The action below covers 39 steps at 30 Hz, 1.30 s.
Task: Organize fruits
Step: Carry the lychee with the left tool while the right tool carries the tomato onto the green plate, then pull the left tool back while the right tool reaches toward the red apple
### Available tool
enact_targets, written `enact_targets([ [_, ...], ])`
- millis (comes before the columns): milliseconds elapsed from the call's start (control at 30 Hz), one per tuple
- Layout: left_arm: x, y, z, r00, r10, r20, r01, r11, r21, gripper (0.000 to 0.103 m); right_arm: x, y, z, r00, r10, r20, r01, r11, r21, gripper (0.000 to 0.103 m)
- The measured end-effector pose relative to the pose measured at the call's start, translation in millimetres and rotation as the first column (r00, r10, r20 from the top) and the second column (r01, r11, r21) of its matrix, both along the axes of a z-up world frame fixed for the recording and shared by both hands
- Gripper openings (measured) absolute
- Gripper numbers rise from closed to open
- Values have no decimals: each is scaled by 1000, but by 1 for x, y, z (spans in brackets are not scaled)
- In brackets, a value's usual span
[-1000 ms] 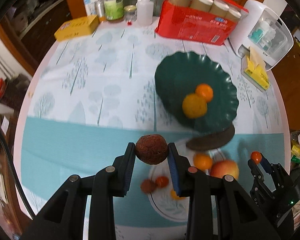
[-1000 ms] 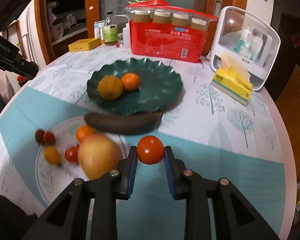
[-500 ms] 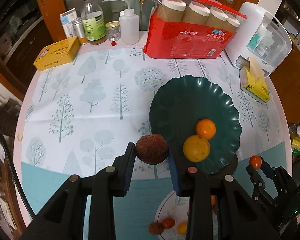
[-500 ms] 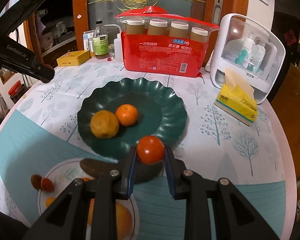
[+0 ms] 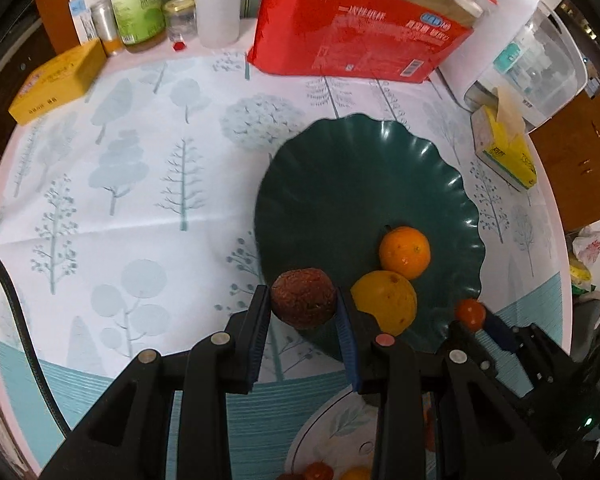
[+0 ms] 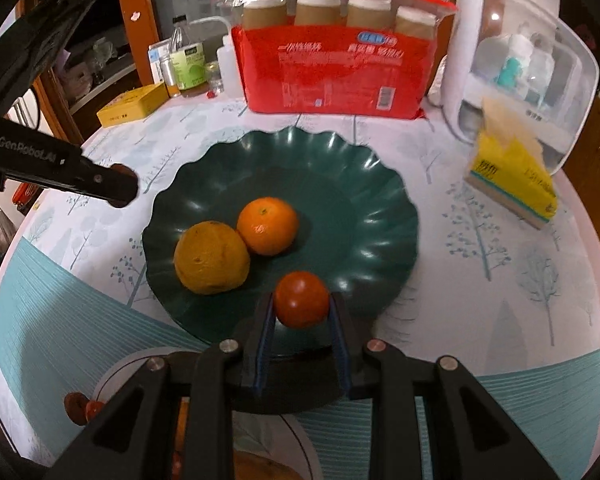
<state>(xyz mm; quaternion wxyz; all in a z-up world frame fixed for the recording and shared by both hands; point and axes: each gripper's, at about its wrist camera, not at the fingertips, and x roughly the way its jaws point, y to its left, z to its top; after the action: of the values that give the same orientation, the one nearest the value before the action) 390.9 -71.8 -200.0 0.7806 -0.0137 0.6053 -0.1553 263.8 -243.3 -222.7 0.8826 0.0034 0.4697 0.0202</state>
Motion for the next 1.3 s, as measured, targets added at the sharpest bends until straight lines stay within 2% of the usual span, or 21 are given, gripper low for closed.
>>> enact_targets([
  [233, 2, -12, -12, 1000, -27, -15, 27, 999, -18, 31, 7, 4, -11, 999, -4, -36, 5, 999, 35, 27],
  [267, 2, -13, -11, 1000, -29, -11, 29, 999, -23, 34, 7, 4, -12, 999, -5, -39, 6, 999, 36, 27],
  [333, 1, -13, -8, 999, -34, 2, 34, 999, -38, 53, 7, 4, -12, 999, -8, -44, 10, 999, 33, 28],
  [367, -1, -13, -4, 999, -36, 16, 37, 998, -46, 55, 7, 4, -12, 999, -9, -44, 11, 999, 36, 28],
  [433, -4, -13, 2, 998, -40, 38, 41, 998, -43, 55, 7, 3, -11, 999, -16, -42, 17, 999, 40, 39],
  [500, -7, -11, 9, 998, -45, 47, 47, 998, -39, 55, 6, 1, -7, 999, -26, -34, 27, 999, 37, 42],
  [733, -26, -1, 38, 994, -30, 106, 34, 999, -29, 55, -7, -2, 18, 999, -44, 8, 44, 998, 44, 42],
  [967, -62, 13, 71, 986, -16, 166, 24, 999, -45, 55, -32, -9, 46, 996, -82, 45, 78, 993, 92, 42],
  [1300, -116, 38, 94, 978, 12, 208, -2, 999, -47, 55, -75, -15, 66, 991, -130, 42, 122, 978, 167, 43],
])
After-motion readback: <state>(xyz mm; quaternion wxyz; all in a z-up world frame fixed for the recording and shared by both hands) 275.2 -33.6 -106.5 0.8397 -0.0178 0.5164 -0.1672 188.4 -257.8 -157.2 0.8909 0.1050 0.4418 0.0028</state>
